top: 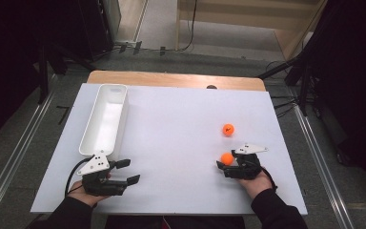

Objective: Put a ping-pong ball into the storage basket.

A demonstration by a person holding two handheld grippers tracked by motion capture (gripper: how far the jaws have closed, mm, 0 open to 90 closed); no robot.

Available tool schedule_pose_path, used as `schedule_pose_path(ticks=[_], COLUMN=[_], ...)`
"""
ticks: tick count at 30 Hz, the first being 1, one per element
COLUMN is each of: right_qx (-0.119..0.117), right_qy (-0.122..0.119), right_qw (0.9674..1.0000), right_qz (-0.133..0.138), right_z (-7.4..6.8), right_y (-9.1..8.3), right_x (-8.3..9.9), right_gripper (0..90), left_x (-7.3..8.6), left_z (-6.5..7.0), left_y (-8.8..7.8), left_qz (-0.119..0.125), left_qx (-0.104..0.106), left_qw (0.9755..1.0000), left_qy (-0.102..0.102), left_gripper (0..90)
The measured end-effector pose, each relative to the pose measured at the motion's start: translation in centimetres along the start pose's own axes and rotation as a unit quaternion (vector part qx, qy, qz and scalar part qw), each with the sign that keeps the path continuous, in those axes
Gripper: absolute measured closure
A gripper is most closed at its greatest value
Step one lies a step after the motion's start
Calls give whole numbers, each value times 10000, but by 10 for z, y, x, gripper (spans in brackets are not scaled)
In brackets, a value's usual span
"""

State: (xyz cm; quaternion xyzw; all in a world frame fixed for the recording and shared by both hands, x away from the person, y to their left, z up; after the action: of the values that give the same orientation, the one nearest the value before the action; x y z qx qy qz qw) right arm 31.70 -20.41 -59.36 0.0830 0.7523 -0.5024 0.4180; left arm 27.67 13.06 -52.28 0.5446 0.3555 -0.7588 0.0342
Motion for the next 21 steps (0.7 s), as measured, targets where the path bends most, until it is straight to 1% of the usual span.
schedule_pose_path(ticks=[1,8,10,12,13,17,18,19,21], right_qx=[0,240,243,317,345,340,339,339,319], right_qy=[0,-164,-134,-87,-85,-94,-114,-114,-147], right_qw=[10000,9996,9996,9995,9994,9994,9994,9994,9994], right_qz=[0,-51,-36,-1,4,2,22,22,33], right_z=[0,0,1,3,3,2,2,2,2], right_y=[0,1,0,-1,0,-1,-1,-1,-1], right_x=[0,1,1,1,1,1,1,1,1], right_gripper=[208,240,270,308,310,331,359,359,406], left_x=[0,0,0,0,0,0,0,0,0], left_z=[0,0,0,0,0,0,0,0,0], left_y=[0,-1,0,0,0,0,0,0,0], left_qz=[-1,2,4,0,-2,4,10,10,8], left_qx=[-3,-15,-12,-8,-7,-12,-9,-9,-8], left_qw=[10000,10000,10000,10000,10000,10000,10000,10000,10000], left_qy=[-5,-6,-3,5,6,-2,-5,-5,-1], left_gripper=[314,314,314,314,314,314,314,314,314])
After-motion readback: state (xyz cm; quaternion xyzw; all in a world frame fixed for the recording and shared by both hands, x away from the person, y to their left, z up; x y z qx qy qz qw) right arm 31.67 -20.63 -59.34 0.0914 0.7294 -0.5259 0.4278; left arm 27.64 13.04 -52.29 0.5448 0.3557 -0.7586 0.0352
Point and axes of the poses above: each handheld gripper's, and its own axes: y roughly forward along the jaws, x roughly out of its underside, z roughly to its right, the point moved 10 cm from there along y, roughly forward along the jaws, and after that the axes turned 4 degrees about -x, right-handed, at the moved point
